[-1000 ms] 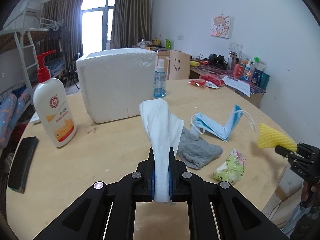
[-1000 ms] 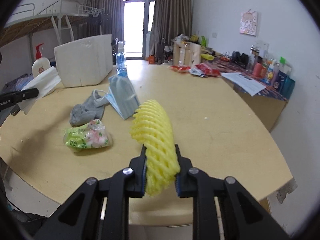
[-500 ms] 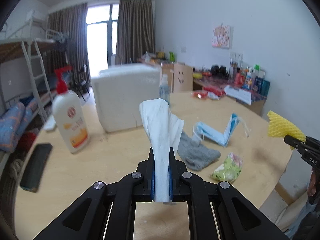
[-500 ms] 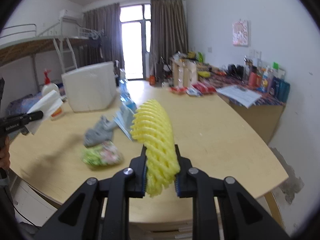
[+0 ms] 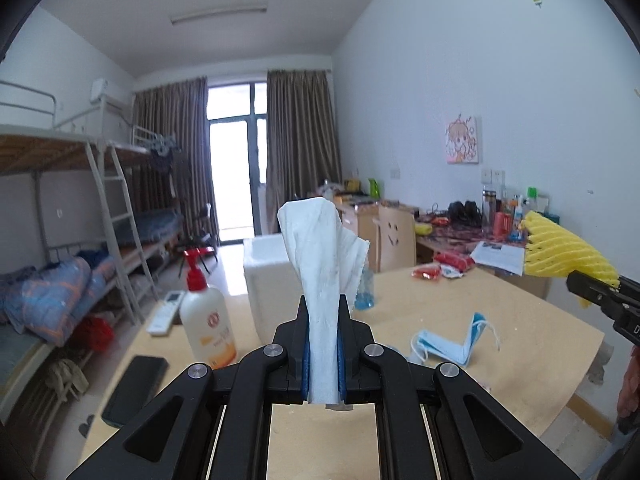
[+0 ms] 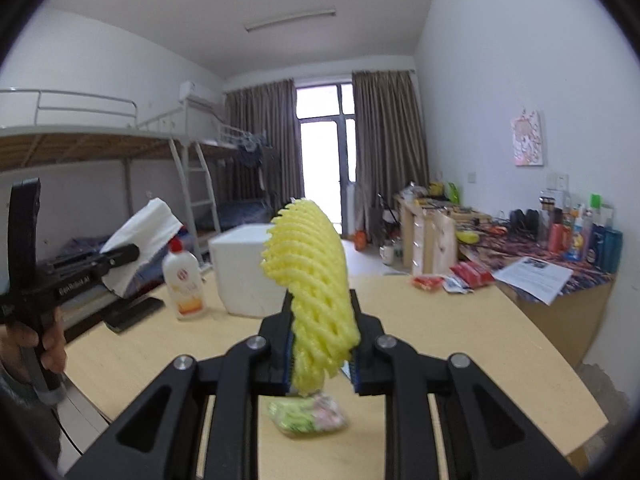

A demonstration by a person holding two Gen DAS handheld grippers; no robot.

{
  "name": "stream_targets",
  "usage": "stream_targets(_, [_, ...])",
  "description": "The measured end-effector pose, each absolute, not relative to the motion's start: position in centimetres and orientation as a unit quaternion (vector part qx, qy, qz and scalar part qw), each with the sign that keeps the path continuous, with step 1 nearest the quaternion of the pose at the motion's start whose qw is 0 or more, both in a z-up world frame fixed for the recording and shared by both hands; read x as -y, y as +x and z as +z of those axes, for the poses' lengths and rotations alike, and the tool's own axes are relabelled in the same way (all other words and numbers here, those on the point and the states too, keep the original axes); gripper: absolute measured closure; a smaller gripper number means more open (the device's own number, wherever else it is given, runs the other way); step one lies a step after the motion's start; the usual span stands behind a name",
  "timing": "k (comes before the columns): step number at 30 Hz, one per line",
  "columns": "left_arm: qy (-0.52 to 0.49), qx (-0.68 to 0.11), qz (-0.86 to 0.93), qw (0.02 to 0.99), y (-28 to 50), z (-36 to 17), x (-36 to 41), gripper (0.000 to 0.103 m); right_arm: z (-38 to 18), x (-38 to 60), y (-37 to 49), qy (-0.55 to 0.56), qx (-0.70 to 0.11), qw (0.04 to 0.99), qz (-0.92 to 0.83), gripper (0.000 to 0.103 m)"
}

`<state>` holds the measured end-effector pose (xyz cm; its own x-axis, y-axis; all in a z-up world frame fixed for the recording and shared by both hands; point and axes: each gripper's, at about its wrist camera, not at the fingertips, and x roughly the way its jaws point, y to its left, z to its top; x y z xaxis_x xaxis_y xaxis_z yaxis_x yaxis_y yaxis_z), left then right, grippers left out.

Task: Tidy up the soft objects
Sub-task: 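Lift the paper towel with the left tool while the right tool carries the foam sleeve to the box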

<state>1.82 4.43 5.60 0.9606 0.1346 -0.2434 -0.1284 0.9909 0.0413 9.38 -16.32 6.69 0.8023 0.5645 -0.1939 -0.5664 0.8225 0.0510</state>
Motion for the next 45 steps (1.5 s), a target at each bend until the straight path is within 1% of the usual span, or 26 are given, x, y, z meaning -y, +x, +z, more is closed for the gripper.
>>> stream_targets(8, [0.010,-0.105,0.094,0.990,0.0,6.0,-4.7,0.093,6.1,14.0,8.6,0.004,-0.098,0.939,0.329,0.079])
stream_targets(19, [0.011,-0.108,0.105,0.988,-0.7,5.8,-5.3,0.093,6.3,10.4,8.1,-0.004,-0.105,0.929,0.354,0.078])
stream_targets(28, [0.007,-0.117,0.107,0.987,1.1,6.6,-5.8,0.093,8.0,7.6,9.5,-0.036,-0.097,0.924,0.368,0.078])
stream_targets(37, [0.002,-0.123,0.104,0.987,3.5,7.8,-7.1,0.093,10.0,5.1,12.6,-0.048,-0.099,0.921,0.374,0.078])
stream_targets(45, [-0.002,-0.123,0.104,0.987,6.6,10.2,-9.2,0.093,11.9,3.3,15.3,-0.059,-0.098,0.918,0.379,0.078])
